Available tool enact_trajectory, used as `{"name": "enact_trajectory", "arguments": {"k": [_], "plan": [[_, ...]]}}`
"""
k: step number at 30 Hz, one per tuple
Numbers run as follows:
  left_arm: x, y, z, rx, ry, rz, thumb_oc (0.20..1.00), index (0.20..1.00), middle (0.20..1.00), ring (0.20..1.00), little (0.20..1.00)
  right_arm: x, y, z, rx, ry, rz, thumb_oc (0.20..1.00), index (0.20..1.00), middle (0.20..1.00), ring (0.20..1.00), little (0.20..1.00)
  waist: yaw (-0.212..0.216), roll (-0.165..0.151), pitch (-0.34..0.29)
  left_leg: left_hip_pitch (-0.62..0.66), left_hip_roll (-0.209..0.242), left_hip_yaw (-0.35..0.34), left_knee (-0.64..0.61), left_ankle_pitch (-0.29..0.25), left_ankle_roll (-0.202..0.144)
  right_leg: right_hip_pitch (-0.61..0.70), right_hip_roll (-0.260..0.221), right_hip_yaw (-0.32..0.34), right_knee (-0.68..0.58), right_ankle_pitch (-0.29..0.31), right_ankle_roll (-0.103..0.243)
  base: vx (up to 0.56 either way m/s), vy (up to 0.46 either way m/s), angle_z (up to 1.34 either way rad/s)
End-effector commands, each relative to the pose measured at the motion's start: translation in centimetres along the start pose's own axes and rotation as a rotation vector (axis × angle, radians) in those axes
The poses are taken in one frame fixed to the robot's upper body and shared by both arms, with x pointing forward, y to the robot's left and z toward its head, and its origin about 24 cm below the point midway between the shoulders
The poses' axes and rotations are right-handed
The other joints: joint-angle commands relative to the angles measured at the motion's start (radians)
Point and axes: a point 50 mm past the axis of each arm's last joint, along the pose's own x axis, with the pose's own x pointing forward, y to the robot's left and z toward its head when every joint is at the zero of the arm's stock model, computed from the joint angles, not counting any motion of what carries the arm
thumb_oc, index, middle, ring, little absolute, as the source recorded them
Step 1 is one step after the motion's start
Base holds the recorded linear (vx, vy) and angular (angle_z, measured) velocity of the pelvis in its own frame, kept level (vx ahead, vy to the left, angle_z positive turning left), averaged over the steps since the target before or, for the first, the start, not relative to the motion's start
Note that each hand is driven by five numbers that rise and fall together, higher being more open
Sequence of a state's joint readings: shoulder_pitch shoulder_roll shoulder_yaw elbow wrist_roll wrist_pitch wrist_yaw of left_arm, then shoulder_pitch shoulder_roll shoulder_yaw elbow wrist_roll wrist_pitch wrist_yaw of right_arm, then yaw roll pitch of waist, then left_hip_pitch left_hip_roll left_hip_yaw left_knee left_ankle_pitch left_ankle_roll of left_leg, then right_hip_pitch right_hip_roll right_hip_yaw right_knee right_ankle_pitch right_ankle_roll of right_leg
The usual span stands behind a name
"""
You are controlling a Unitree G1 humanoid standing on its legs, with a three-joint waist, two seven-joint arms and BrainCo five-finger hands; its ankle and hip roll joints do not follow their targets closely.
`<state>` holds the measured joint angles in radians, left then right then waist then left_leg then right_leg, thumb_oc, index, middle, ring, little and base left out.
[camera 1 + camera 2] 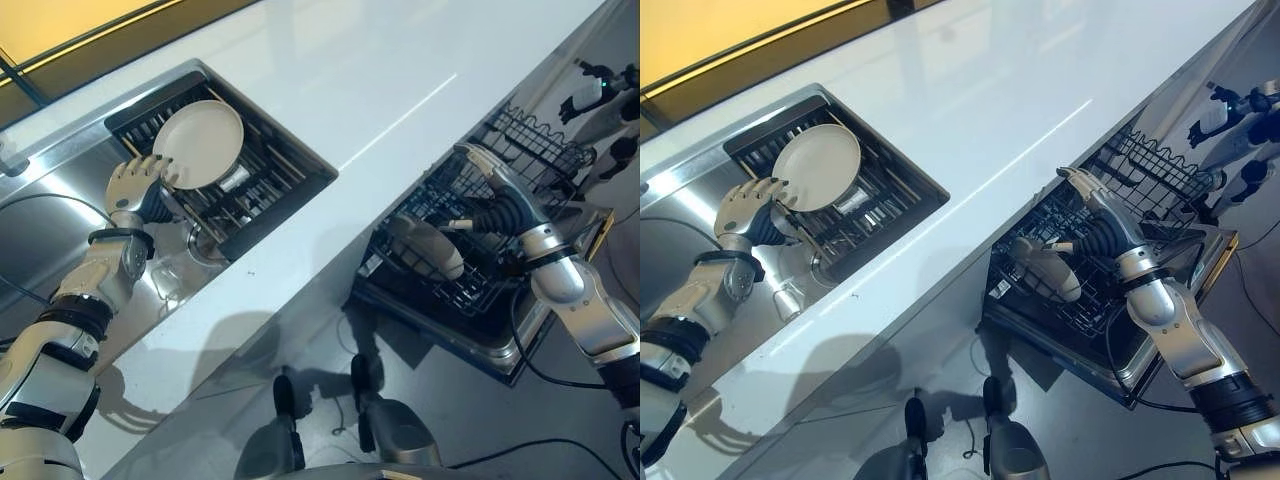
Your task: Pick up plates and place into dishwasher.
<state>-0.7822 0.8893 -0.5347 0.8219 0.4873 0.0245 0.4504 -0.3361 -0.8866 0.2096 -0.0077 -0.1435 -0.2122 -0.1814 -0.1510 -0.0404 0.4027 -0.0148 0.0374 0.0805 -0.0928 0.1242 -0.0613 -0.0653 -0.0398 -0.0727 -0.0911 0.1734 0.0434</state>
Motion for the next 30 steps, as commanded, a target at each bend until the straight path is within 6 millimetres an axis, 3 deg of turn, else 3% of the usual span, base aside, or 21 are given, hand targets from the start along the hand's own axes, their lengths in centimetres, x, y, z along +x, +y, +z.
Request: {"name": "enact_trajectory", "arguments": {"k": [1,4,9,25,30], "plan": [[3.1,5.3,0.6,-0.031,0.040,0.224,1.000,1.000,1.000,1.000,1.000,3.0,-3.6,2.0,-0.024,-0.103,-0.120,1.000,1.000,1.000,1.000,1.000,0.007,-0.025,0.060,-0.092,-0.066,0.041,0.089,-0.145,0.059,-0.093,0.041,0.018,0.114,-0.142,0.060,-0.08,-0.043,0.01],[4.0,7.3,1.1,-0.039,0.036,0.308,1.000,1.000,1.000,1.000,1.000,3.7,-3.7,2.3,-0.022,-0.105,-0.134,1.000,1.000,1.000,1.000,1.000,0.011,-0.045,0.074,-0.116,-0.060,0.043,0.088,-0.139,0.059,-0.120,0.046,0.019,0.119,-0.135,0.063,-0.06,-0.066,0.03],[4.4,8.8,1.8,-0.067,0.010,0.391,1.000,1.000,1.000,1.000,1.000,3.7,-3.4,2.4,-0.004,-0.097,-0.146,1.000,1.000,1.000,1.000,1.000,0.011,-0.056,0.077,-0.123,-0.061,0.041,0.084,-0.139,0.061,-0.135,0.049,0.014,0.126,-0.133,0.067,0.00,-0.033,0.00],[3.8,7.0,4.3,-0.086,-0.150,0.275,1.000,1.000,1.000,1.000,1.000,3.3,-2.9,2.3,-0.037,-0.098,-0.110,1.000,1.000,1.000,1.000,1.000,0.008,-0.023,0.071,-0.117,-0.071,0.032,0.094,-0.146,0.057,-0.124,0.041,0.010,0.128,-0.147,0.059,0.00,0.014,0.00],[3.3,6.8,5.2,-0.215,-0.187,0.252,1.000,1.000,1.000,1.000,1.000,2.7,-2.7,2.5,-0.043,-0.103,-0.109,1.000,1.000,1.000,1.000,1.000,0.009,-0.017,0.072,-0.101,-0.074,0.027,0.089,-0.148,0.059,-0.114,0.041,0.006,0.130,-0.151,0.059,0.00,0.000,0.00]]}}
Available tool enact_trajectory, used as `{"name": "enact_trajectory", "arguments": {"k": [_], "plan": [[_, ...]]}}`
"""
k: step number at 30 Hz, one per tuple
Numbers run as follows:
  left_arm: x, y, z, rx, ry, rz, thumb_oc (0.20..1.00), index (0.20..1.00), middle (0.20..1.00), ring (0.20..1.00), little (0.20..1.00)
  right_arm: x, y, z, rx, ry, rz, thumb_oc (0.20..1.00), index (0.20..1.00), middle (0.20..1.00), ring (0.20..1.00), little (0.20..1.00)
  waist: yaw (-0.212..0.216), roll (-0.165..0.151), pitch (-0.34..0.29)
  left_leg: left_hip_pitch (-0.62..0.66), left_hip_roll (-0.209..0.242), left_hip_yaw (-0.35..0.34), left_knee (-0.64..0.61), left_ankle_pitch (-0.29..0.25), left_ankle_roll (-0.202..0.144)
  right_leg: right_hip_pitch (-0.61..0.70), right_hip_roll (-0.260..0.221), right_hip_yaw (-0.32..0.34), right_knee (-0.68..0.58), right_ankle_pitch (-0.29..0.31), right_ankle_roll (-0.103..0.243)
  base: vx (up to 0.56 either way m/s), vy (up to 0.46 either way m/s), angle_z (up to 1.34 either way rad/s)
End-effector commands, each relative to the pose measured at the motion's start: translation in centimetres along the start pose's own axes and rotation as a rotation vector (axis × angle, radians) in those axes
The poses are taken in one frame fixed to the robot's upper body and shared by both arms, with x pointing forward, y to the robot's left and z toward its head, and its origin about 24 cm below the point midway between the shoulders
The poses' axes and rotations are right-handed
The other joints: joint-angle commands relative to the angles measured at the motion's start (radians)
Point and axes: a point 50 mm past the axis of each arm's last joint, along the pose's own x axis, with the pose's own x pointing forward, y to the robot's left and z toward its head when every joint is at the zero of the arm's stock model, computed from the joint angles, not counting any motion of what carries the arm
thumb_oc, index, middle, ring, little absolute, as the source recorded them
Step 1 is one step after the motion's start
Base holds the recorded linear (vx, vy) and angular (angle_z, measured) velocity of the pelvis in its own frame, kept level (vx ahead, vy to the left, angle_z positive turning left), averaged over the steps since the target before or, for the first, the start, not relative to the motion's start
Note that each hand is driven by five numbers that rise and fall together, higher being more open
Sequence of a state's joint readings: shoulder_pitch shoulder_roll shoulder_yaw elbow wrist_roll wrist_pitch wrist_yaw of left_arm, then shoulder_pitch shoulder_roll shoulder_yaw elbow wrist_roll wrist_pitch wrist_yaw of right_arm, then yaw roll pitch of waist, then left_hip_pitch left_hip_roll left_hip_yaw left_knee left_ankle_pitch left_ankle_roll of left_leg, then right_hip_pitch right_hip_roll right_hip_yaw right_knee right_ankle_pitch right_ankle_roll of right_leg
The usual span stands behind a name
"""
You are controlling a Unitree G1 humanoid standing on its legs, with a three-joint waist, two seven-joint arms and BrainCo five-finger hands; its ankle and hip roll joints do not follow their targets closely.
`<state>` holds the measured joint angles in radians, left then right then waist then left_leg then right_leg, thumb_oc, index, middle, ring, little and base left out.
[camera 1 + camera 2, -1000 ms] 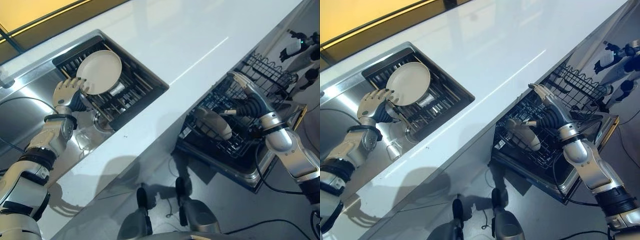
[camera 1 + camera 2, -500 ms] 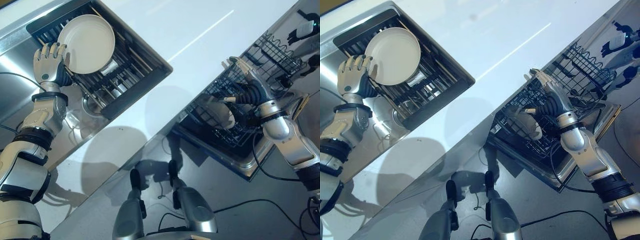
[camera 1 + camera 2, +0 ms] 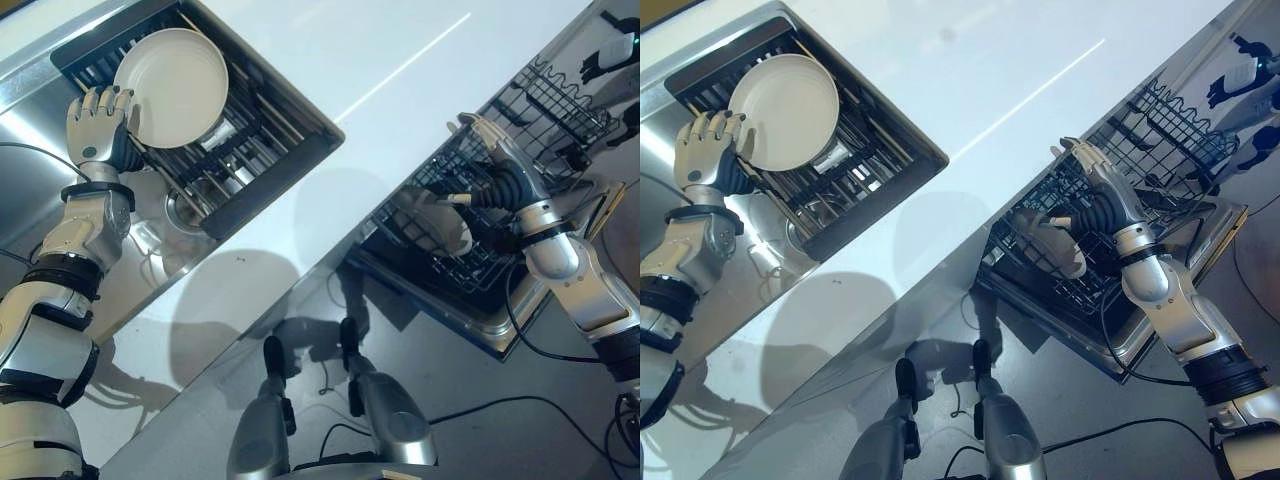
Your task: Pick up plates and place into dishwasher.
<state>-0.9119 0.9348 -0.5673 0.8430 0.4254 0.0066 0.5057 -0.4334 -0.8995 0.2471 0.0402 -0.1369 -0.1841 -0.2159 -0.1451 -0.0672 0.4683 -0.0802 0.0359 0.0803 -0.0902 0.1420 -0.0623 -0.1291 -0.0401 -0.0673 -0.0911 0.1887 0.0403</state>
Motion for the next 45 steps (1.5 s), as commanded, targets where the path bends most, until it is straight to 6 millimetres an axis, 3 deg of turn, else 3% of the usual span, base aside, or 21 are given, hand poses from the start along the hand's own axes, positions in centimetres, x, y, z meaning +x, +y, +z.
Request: {"name": "enact_trajectory", "arguments": {"k": [1,5,12,18,24,33,41,45], "plan": [[1.2,2.1,4.9,-0.170,-0.157,0.087,1.000,1.000,1.000,1.000,1.000,0.9,-1.6,2.3,-0.010,-0.101,-0.059,1.000,1.000,1.000,1.000,1.000,0.006,0.011,0.005,-0.033,-0.073,0.026,0.086,-0.167,0.061,-0.047,0.041,-0.001,0.130,-0.168,0.062,0.00,0.000,0.00],[1.0,2.7,2.9,0.089,-0.099,0.075,1.000,1.000,1.000,1.000,1.000,0.4,-2.1,2.3,-0.005,-0.100,-0.060,1.000,1.000,1.000,1.000,1.000,0.011,0.021,-0.004,-0.020,-0.078,0.019,0.080,-0.171,0.060,-0.030,0.039,-0.008,0.119,-0.169,0.062,0.00,0.000,0.00],[-0.6,4.1,0.9,0.217,-0.015,0.099,1.000,1.000,1.000,1.000,1.000,-1.5,-2.6,1.9,0.018,-0.091,-0.066,1.000,1.000,1.000,1.000,1.000,0.025,0.040,-0.027,0.007,-0.085,-0.001,0.076,-0.171,0.057,0.010,0.032,-0.028,0.105,-0.171,0.061,0.02,-0.016,0.03],[-3.7,5.0,2.1,0.151,-0.108,0.154,1.000,1.000,1.000,1.000,1.000,-3.8,-2.7,1.6,0.033,-0.066,-0.058,1.000,1.000,1.000,1.000,1.000,0.050,0.057,-0.064,0.035,-0.088,-0.012,0.070,-0.172,0.057,0.053,0.025,-0.049,0.086,-0.174,0.057,0.04,-0.005,0.09],[-5.8,4.2,3.2,0.064,-0.183,0.098,1.000,1.000,1.000,1.000,1.000,-5.3,-2.6,1.4,0.042,-0.051,-0.034,1.000,1.000,1.000,1.000,1.000,0.052,0.061,-0.083,0.055,-0.087,-0.009,0.066,-0.175,0.060,0.074,0.026,-0.050,0.082,-0.177,0.059,0.04,-0.002,0.02],[-6.3,3.7,4.0,-0.042,-0.249,0.120,1.000,1.000,1.000,1.000,1.000,-5.7,-2.1,1.0,0.059,-0.033,-0.002,1.000,1.000,1.000,1.000,1.000,0.041,0.056,-0.088,0.077,-0.085,0.003,0.062,-0.180,0.067,0.083,0.032,-0.038,0.086,-0.175,0.060,0.03,0.003,0.00],[-6.2,4.0,5.6,-0.308,-0.317,0.237,1.000,1.000,1.000,1.000,1.000,-5.7,-1.3,0.9,0.064,-0.034,0.018,1.000,1.000,1.000,1.000,1.000,0.031,0.046,-0.082,0.085,-0.082,0.017,0.067,-0.186,0.071,0.080,0.034,-0.026,0.096,-0.174,0.061,0.02,0.000,-0.03],[-5.9,3.7,5.4,-0.261,-0.306,0.247,1.000,1.000,1.000,1.000,1.000,-5.6,-1.1,0.8,0.068,-0.038,0.030,1.000,1.000,1.000,1.000,1.000,0.024,0.044,-0.081,0.085,-0.080,0.024,0.073,-0.189,0.071,0.077,0.034,-0.022,0.102,-0.175,0.062,0.00,0.000,0.00]]}}
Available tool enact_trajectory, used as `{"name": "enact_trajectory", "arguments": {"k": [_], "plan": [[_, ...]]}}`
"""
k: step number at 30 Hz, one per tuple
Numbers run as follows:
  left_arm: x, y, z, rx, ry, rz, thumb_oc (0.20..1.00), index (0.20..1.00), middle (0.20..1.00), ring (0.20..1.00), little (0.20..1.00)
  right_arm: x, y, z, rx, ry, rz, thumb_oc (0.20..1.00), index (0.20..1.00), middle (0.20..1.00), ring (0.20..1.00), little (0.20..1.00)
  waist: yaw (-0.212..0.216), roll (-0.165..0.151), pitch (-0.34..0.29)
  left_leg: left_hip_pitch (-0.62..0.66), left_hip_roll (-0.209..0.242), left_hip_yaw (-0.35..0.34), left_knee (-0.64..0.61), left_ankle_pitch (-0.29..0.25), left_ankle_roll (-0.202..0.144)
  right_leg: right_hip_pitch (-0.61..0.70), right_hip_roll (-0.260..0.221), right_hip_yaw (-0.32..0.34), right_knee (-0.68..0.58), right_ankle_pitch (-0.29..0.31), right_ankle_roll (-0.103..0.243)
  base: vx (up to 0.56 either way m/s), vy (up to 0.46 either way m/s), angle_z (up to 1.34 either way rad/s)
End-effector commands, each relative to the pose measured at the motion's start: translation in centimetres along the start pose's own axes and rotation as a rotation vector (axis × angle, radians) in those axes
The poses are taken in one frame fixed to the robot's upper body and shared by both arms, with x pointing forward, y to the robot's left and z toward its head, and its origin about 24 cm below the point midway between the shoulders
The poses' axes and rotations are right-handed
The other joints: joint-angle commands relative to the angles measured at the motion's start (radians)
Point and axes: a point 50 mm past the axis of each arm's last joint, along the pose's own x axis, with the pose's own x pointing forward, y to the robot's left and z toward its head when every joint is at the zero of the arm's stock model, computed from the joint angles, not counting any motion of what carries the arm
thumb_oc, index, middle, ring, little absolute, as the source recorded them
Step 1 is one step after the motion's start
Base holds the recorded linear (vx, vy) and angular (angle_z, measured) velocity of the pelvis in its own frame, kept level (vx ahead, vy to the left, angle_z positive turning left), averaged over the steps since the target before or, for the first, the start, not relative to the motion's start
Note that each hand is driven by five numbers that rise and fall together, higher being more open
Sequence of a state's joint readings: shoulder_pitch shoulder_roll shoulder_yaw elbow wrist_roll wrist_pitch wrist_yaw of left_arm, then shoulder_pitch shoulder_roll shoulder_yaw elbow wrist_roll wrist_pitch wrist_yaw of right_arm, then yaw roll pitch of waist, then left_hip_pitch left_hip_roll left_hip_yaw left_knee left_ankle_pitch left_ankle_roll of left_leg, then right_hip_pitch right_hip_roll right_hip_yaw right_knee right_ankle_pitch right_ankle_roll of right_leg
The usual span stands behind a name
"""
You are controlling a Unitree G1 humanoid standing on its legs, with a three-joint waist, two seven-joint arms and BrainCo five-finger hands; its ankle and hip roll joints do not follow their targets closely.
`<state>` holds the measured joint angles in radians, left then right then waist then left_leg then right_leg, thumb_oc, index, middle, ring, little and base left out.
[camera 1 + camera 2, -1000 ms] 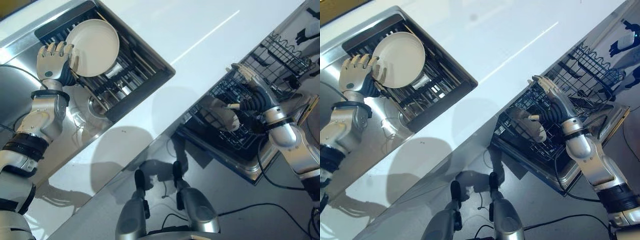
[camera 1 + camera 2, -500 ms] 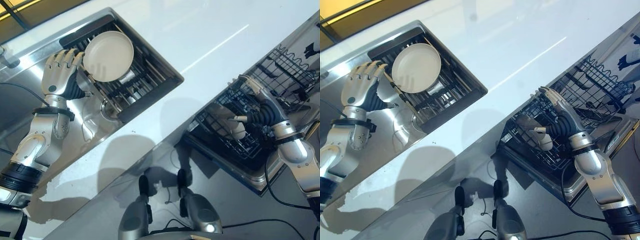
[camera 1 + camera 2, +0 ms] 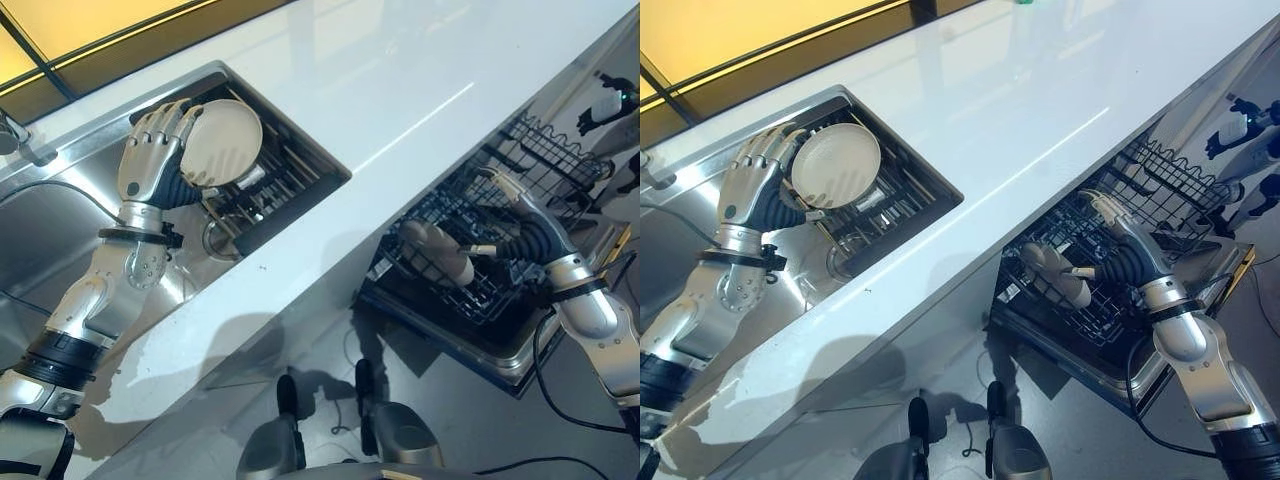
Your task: Pick up plates and place into dishwasher.
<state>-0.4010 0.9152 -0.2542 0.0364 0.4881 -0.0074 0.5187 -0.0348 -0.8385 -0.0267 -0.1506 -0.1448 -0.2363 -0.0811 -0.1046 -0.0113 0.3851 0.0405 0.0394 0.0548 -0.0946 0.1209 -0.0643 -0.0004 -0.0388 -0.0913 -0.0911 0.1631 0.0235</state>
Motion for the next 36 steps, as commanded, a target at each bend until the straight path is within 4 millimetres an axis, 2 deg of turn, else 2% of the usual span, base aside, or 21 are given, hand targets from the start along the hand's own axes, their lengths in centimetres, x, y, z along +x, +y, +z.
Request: {"name": "enact_trajectory", "arguments": {"k": [1,8,13,17,22,30,36], "plan": [[1.7,1.6,-1.1,0.091,0.011,0.093,1.000,1.000,1.000,1.000,1.000,1.1,-1.3,1.9,0.003,-0.136,-0.046,1.000,1.000,1.000,1.000,1.000,-0.018,-0.012,0.004,-0.037,-0.084,0.051,0.080,-0.169,0.073,-0.053,0.033,0.003,0.103,-0.149,0.079,0.00,0.000,0.00],[2.5,1.1,-2.5,0.218,0.054,0.034,1.000,1.000,1.000,1.000,1.000,2.0,-1.6,2.0,0.004,-0.142,-0.031,1.000,1.000,1.000,1.000,1.000,-0.028,-0.014,0.020,-0.050,-0.081,0.058,0.089,-0.170,0.074,-0.068,0.035,0.013,0.111,-0.148,0.079,0.00,0.000,0.00],[2.7,-0.1,-4.1,0.371,0.085,-0.042,1.000,1.000,1.000,1.000,1.000,2.7,-1.2,2.1,0.002,-0.153,-0.007,1.000,1.000,1.000,1.000,1.000,-0.038,-0.020,0.033,-0.060,-0.079,0.065,0.097,-0.170,0.074,-0.079,0.036,0.020,0.116,-0.144,0.078,-0.01,0.016,-0.06],[3.4,-1.1,-4.8,0.348,0.104,-0.067,1.000,1.000,1.000,1.000,1.000,4.1,-1.0,2.4,0.000,-0.168,0.001,1.000,1.000,1.000,1.000,1.000,-0.044,-0.027,0.042,-0.071,-0.077,0.069,0.097,-0.165,0.072,-0.091,0.036,0.026,0.118,-0.141,0.079,-0.03,0.016,-0.08],[4.9,-1.9,-4.4,0.290,0.109,-0.076,1.000,1.000,1.000,1.000,1.000,5.4,-0.7,2.8,-0.009,-0.177,0.014,1.000,1.000,1.000,1.000,1.000,-0.052,-0.035,0.054,-0.086,-0.075,0.076,0.101,-0.162,0.072,-0.111,0.037,0.030,0.128,-0.140,0.078,-0.01,0.005,-0.01],[7.3,-1.1,-5.1,0.393,0.160,-0.103,1.000,1.000,1.000,1.000,1.000,7.2,-1.1,3.5,-0.029,-0.191,0.001,1.000,1.000,1.000,1.000,1.000,-0.058,-0.050,0.083,-0.130,-0.072,0.080,0.112,-0.159,0.071,-0.164,0.038,0.038,0.147,-0.136,0.080,-0.06,0.006,-0.02],[8.7,0.4,-6.1,0.524,0.224,-0.103,1.000,1.000,1.000,1.000,1.000,8.1,-1.5,3.8,-0.045,-0.187,-0.010,1.000,1.000,1.000,1.000,1.000,-0.063,-0.059,0.102,-0.169,-0.068,0.088,0.117,-0.152,0.069,-0.205,0.039,0.041,0.152,-0.129,0.080,-0.06,-0.004,-0.04]]}}
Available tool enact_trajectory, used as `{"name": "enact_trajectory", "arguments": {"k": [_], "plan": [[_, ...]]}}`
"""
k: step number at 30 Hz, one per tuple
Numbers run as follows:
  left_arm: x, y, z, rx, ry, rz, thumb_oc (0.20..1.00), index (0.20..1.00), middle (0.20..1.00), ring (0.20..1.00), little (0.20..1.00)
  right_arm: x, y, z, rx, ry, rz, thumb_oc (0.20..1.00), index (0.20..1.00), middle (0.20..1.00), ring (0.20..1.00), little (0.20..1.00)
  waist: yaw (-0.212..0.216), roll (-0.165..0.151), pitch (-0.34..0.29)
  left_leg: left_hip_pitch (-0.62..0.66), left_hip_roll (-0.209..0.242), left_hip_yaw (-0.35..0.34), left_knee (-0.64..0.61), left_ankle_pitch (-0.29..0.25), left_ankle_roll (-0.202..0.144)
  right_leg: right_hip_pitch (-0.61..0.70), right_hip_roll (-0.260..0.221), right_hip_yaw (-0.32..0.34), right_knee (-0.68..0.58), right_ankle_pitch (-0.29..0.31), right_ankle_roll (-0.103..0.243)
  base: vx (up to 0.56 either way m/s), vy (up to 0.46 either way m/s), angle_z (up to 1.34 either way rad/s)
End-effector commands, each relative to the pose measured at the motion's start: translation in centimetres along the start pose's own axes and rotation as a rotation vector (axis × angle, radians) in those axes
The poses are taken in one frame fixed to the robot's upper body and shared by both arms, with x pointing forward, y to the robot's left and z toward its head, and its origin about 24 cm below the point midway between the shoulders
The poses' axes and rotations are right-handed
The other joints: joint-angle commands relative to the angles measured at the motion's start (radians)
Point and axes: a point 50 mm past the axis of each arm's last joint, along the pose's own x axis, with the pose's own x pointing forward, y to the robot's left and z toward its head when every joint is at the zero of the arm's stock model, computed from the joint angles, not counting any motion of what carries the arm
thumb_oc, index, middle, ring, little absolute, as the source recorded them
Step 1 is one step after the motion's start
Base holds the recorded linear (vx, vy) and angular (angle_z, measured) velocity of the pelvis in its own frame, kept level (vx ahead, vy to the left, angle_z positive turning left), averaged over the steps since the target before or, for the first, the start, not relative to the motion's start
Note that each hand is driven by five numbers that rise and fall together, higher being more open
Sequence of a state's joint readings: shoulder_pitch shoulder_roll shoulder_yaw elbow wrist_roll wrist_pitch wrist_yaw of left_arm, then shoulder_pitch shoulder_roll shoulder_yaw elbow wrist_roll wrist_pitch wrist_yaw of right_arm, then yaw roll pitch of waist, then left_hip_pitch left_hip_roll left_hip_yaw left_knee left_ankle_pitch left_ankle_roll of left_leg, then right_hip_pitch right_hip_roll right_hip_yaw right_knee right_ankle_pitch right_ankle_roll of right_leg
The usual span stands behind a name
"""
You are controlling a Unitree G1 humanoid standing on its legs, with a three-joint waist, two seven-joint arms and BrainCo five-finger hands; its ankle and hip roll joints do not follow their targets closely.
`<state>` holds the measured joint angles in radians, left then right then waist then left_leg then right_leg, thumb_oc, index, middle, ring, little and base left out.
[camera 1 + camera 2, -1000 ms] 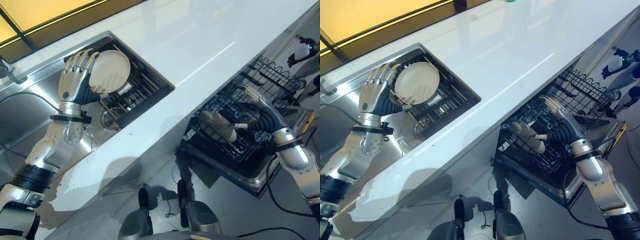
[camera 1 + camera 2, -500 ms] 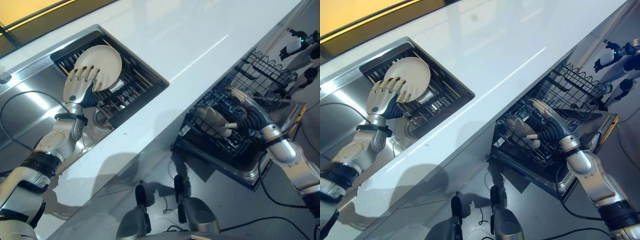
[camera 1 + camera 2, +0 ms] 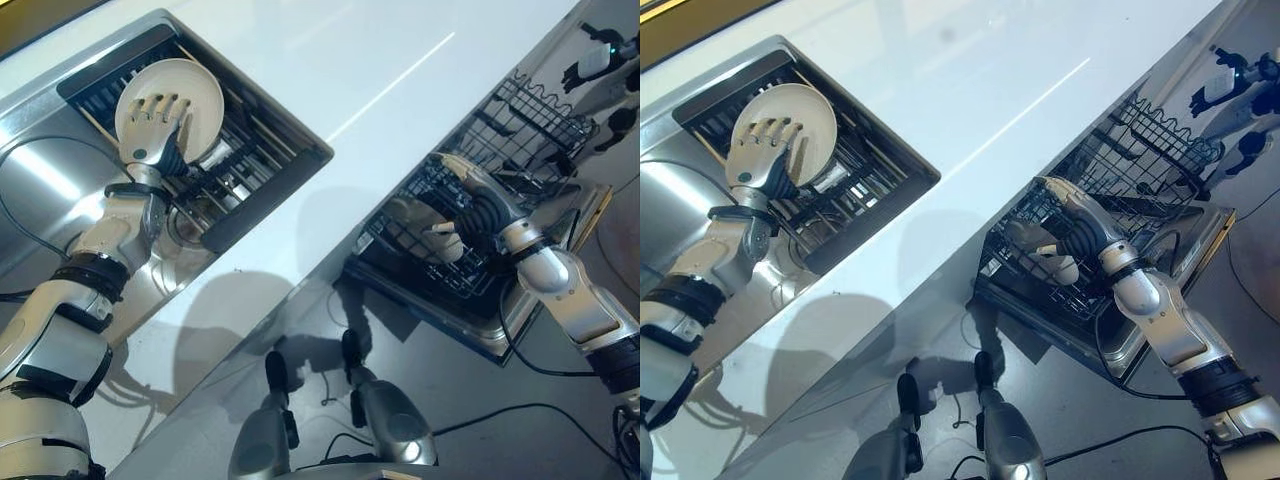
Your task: Pick up plates and place into dishwasher.
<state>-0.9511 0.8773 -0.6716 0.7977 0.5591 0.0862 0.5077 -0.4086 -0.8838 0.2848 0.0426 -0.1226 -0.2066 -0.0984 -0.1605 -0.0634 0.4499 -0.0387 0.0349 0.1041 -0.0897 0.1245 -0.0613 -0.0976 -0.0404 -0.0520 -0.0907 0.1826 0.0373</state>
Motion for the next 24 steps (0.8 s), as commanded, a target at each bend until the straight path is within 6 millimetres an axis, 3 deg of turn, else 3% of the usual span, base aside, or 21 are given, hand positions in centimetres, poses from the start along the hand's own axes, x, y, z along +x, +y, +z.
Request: {"name": "enact_trajectory", "arguments": {"k": [1,4,12,22,23,24], "plan": [[2.6,3.5,-1.3,0.111,0.068,0.078,1.000,1.000,1.000,1.000,1.000,2.1,-3.4,2.0,-0.030,-0.087,-0.103,1.000,1.000,1.000,1.000,1.000,-0.007,-0.009,0.040,-0.099,-0.063,0.039,0.111,-0.153,0.065,-0.115,0.043,0.001,0.150,-0.148,0.066,-0.06,-0.022,-0.03],[2.9,3.9,-1.9,0.152,0.095,0.044,1.000,1.000,1.000,1.000,1.000,2.3,-3.5,2.0,-0.028,-0.083,-0.115,1.000,1.000,1.000,1.000,1.000,-0.007,-0.010,0.044,-0.110,-0.063,0.038,0.106,-0.149,0.062,-0.127,0.044,-0.002,0.147,-0.146,0.068,-0.06,-0.018,-0.01],[1.7,2.1,-3.9,0.235,0.202,-0.067,1.000,1.000,1.000,1.000,1.000,2.3,-3.0,2.0,-0.033,-0.090,-0.107,1.000,1.000,1.000,1.000,1.000,-0.009,0.002,0.044,-0.118,-0.069,0.024,0.107,-0.146,0.055,-0.127,0.037,-0.014,0.143,-0.151,0.066,-0.01,0.003,-0.02],[2.1,3.2,-4.8,0.219,0.240,-0.019,1.000,1.000,1.000,1.000,1.000,2.6,-3.8,1.9,-0.056,-0.075,-0.124,1.000,1.000,1.000,1.000,1.000,-0.006,0.010,0.045,-0.145,-0.067,0.018,0.105,-0.139,0.046,-0.148,0.036,-0.017,0.139,-0.154,0.061,-0.02,-0.003,0.05],[2.1,3.3,-4.8,0.203,0.244,-0.011,0.959,0.959,0.959,0.959,0.959,2.7,-3.9,2.0,-0.058,-0.077,-0.130,1.000,1.000,1.000,1.000,1.000,-0.005,0.010,0.047,-0.148,-0.067,0.017,0.104,-0.138,0.046,-0.152,0.036,-0.017,0.140,-0.154,0.061,-0.04,-0.006,0.12],[2.1,3.3,-4.8,0.189,0.248,-0.009,0.467,0.467,0.467,0.467,0.467,2.7,-3.9,2.1,-0.060,-0.078,-0.132,1.000,1.000,1.000,1.000,1.000,-0.006,0.010,0.047,-0.150,-0.067,0.017,0.104,-0.137,0.046,-0.154,0.036,-0.018,0.141,-0.154,0.061,-0.03,-0.001,0.08]]}}
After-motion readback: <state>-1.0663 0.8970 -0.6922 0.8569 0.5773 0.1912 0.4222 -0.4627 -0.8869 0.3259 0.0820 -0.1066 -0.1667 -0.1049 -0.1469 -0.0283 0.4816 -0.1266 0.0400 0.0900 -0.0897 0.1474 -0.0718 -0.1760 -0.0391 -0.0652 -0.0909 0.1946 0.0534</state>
